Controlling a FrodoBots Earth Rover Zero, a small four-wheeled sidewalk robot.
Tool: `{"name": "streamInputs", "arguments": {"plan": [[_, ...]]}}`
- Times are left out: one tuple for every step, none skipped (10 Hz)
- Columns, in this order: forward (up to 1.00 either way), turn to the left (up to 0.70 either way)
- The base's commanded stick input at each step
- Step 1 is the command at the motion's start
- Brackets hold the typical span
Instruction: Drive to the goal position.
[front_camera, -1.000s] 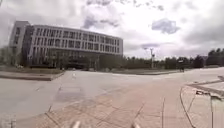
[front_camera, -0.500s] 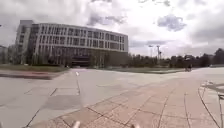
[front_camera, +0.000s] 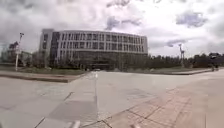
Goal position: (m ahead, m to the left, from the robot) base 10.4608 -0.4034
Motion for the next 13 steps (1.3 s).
{"name": "streamInputs", "arguments": {"plan": [[1.0, 0.0], [1.0, 0.0], [1.0, 0.0], [1.0, 0.0], [1.0, 0.0], [1.0, 0.0], [1.0, -0.32], [1.0, -0.4], [1.0, -0.19], [1.0, -0.01], [1.0, -0.17], [1.0, -0.17], [1.0, 0.0]]}}
